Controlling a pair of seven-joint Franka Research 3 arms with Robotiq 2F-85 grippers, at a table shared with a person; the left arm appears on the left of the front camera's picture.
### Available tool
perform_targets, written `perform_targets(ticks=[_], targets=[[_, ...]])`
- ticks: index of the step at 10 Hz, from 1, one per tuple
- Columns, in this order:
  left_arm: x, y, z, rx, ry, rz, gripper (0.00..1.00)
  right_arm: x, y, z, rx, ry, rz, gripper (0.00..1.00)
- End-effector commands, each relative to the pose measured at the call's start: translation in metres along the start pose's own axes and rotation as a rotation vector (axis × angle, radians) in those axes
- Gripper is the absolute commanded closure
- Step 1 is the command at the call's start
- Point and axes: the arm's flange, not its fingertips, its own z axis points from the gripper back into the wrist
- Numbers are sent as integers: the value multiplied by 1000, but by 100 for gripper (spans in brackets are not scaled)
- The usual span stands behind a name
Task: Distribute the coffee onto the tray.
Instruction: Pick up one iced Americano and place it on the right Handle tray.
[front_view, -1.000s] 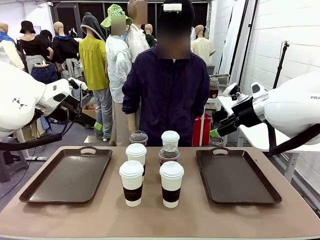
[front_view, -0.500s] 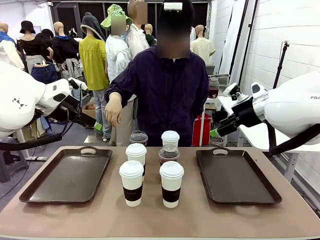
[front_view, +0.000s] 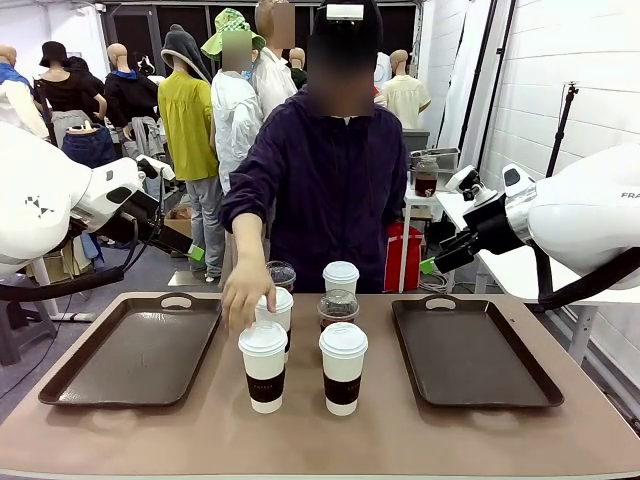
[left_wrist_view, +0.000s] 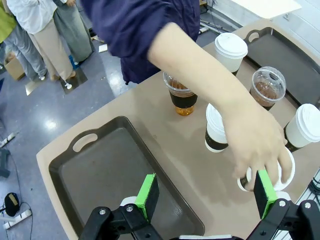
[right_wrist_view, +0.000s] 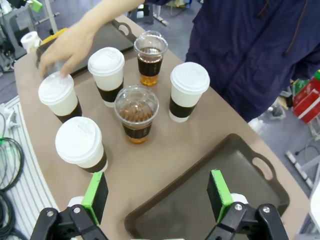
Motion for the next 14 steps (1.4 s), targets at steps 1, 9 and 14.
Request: perform_targets(ticks=[1,9,14], targets=[[0,1,1,-5,2,2,0,9,-28,4,27,-31,61,0],[0,1,1,-5,2,2,0,6,-91,-69,140,-17,237,0],[0,1,1,-5,2,2,0,-3,-89,-75,151,7,221,0]])
